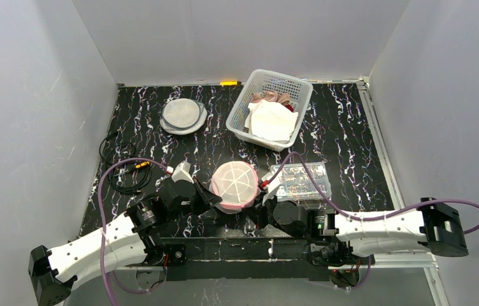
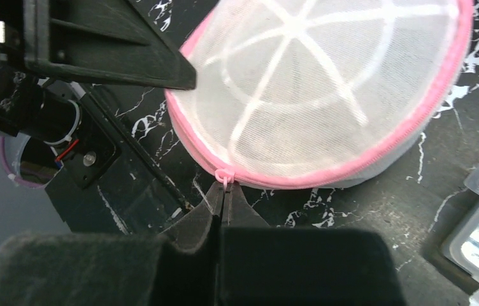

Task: Unzip the laundry bag and remove the bra
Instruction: Unzip the laundry bag at the center of the board.

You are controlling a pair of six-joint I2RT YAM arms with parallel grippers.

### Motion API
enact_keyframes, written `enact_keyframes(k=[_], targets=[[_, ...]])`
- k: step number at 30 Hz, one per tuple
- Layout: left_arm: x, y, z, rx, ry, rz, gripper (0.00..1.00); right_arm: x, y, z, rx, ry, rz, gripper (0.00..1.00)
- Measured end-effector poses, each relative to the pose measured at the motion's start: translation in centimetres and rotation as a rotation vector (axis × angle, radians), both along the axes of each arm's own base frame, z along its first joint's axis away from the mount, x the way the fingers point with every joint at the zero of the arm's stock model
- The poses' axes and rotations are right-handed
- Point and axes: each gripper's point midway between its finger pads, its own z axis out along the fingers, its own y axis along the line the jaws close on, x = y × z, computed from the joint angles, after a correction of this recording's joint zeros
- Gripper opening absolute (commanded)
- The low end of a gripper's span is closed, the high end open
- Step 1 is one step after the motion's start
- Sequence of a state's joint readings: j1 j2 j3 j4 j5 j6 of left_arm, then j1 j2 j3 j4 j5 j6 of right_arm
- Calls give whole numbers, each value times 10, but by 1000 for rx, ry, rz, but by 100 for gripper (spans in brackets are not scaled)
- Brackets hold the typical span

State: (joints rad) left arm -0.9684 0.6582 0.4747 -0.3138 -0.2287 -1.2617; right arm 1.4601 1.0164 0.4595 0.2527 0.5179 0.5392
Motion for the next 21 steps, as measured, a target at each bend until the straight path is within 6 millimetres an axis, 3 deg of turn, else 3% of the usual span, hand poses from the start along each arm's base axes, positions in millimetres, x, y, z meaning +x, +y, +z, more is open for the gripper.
enact_keyframes(k=[7, 15, 18, 21], targets=[[3, 3, 0, 60, -42, -74, 0, 3, -10, 3, -10, -8, -25, 1], [31, 0, -7, 23, 9, -143, 3, 2, -12, 7, -9, -23, -10, 1], [31, -4, -4, 0, 3, -175, 37, 1, -13, 3, -13, -20, -3, 1], [29, -5, 3, -23, -12, -188, 59, -2, -15, -4, -28, -13, 9, 1]])
